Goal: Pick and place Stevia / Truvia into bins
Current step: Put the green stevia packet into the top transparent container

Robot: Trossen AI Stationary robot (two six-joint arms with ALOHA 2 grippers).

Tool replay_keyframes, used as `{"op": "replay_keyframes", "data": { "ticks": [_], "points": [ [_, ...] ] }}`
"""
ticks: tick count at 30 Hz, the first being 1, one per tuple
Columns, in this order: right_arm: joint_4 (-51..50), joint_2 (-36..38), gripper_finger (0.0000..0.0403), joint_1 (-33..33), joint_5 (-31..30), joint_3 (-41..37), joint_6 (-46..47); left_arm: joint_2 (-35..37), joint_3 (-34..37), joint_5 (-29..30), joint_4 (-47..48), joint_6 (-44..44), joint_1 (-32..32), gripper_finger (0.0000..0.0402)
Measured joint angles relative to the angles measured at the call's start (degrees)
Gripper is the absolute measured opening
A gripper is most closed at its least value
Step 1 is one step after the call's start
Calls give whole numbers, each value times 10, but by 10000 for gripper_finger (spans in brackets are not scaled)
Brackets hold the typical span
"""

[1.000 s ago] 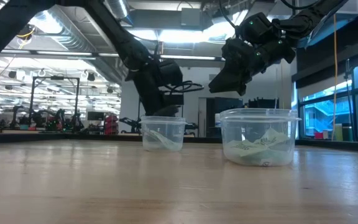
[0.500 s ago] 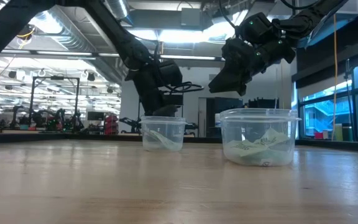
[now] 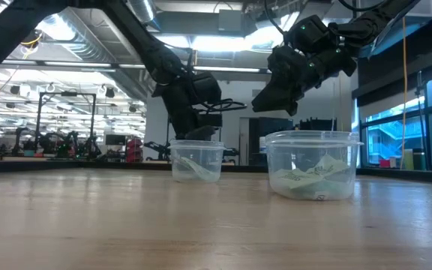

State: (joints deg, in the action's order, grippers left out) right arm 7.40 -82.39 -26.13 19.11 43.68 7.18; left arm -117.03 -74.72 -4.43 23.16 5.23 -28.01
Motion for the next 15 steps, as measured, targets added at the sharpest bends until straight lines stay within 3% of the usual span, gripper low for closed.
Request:
{"op": "replay_keyframes", "data": {
  "ticks": [15],
  "points": [
    [0,0,116,0,0,0,0,11,2,5,9,41,0,2]
  ]
}}
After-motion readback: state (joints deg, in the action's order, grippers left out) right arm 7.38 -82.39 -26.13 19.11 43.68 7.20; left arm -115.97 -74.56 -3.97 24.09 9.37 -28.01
